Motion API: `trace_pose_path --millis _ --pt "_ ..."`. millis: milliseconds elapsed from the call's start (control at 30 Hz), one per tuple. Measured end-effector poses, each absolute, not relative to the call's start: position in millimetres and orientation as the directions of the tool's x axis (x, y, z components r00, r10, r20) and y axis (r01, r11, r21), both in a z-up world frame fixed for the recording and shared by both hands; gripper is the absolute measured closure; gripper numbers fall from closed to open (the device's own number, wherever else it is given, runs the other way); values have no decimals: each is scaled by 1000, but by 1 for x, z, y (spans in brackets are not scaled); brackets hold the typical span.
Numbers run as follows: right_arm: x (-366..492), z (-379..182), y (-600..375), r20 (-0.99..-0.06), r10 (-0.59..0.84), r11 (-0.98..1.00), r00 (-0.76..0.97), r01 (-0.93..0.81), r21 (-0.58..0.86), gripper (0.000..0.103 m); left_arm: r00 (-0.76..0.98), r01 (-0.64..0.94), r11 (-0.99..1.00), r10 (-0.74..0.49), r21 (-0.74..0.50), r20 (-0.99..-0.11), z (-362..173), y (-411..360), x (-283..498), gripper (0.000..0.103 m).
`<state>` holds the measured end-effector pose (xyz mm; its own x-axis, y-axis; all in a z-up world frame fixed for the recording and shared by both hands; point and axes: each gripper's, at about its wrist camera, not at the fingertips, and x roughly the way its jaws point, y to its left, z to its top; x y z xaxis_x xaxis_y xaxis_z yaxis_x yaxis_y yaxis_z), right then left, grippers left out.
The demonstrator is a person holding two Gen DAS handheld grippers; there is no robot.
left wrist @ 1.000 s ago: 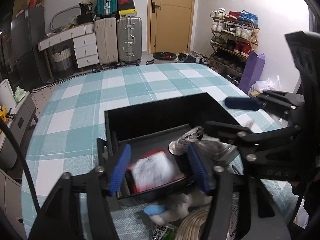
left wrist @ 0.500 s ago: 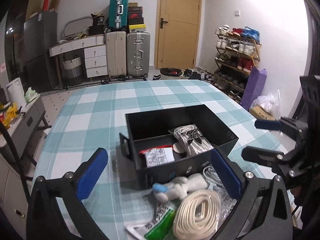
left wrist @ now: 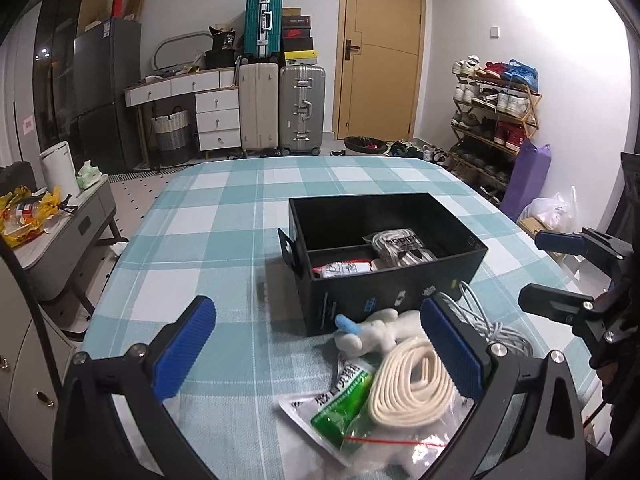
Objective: Organize soft objects
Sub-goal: 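Move left gripper to bagged white strap while right gripper approaches white coiled cable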
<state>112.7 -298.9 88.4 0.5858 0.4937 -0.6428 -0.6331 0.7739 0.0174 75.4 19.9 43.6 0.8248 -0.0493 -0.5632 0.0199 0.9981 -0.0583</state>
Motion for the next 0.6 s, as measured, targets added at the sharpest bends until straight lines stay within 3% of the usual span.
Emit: trace_pose_path --millis 600 --pt "118 67 -304 -706 462 777 536 -629 31 1 798 40 997 -70 -64 -598 22 14 57 0"
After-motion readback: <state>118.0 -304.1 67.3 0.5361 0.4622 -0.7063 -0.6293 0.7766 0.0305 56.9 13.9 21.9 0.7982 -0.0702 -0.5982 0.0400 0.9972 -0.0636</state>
